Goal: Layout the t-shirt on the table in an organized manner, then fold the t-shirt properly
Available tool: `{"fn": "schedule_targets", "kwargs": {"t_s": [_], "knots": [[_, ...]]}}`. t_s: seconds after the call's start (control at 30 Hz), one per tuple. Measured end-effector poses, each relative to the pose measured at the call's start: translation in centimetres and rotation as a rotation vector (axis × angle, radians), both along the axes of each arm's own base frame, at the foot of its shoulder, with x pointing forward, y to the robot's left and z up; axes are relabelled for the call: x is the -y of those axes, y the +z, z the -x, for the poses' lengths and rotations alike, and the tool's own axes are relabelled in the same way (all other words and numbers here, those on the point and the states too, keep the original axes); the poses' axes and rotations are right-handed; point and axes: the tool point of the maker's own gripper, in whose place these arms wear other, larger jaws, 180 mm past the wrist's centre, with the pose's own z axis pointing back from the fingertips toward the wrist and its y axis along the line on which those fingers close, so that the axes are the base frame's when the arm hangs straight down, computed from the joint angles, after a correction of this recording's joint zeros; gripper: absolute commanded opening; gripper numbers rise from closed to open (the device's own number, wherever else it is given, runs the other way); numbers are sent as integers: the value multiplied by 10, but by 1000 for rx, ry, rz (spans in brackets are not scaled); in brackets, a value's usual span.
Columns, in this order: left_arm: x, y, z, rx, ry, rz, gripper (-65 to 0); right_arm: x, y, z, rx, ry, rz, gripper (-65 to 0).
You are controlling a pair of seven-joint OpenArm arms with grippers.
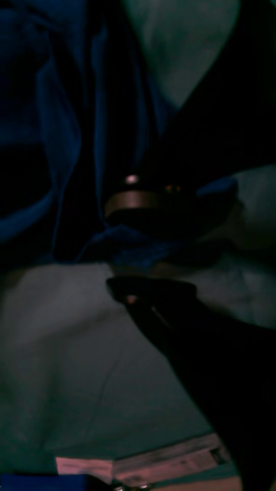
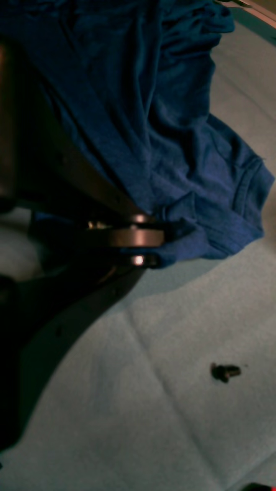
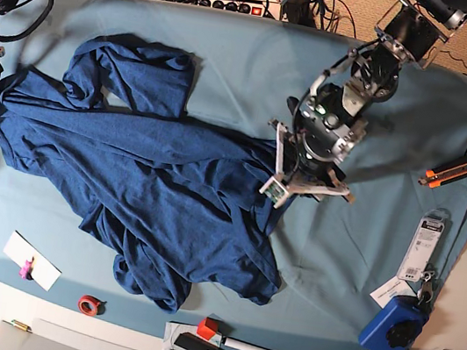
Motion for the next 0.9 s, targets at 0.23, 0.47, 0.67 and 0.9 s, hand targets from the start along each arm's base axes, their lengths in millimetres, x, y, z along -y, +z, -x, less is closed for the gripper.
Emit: {"fn": "schedule_targets", "kwargs": {"t_s": [0.23,0.47,0.67,0.9], "knots": [[-34,7,-14,19,91,7,-475,0,0,0,0,0,0,-650],[-39,5,-13,-5,101,40,-486,0,0,0,0,0,0,-650],[-21,-9,4,-83,37,115,-549,0,0,0,0,1,0,-650],[-18,-15,12,-108,20,117,-650,0,0,0,0,0,0,-650]]}}
